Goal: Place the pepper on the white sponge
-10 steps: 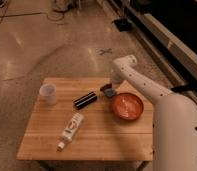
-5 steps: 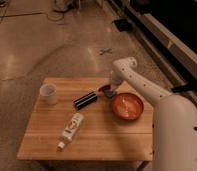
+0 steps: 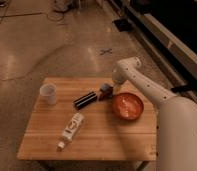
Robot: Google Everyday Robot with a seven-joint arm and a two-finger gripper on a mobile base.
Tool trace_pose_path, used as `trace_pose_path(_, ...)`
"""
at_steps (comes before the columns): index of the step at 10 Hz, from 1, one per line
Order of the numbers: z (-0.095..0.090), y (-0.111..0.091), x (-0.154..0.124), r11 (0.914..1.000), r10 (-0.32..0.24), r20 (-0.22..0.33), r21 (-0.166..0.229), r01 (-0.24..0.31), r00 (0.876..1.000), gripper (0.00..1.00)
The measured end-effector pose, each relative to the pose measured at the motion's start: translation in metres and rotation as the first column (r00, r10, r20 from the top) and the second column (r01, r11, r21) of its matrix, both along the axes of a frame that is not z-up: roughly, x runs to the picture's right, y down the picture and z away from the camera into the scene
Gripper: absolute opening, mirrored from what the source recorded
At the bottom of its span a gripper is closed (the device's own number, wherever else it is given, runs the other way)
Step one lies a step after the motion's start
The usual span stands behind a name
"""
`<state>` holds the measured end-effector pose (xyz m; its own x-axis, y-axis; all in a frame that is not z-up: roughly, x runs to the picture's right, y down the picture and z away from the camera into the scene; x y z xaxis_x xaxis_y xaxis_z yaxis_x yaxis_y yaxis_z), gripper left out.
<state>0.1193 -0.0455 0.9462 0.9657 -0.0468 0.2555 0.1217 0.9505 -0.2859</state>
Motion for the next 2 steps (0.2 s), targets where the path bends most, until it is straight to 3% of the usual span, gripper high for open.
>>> trace_pose_path(2, -0.0164, -0.0067, 0.016, 1.0, 0.002, -0.006, -0.006, -0.002, 1.0, 0.8)
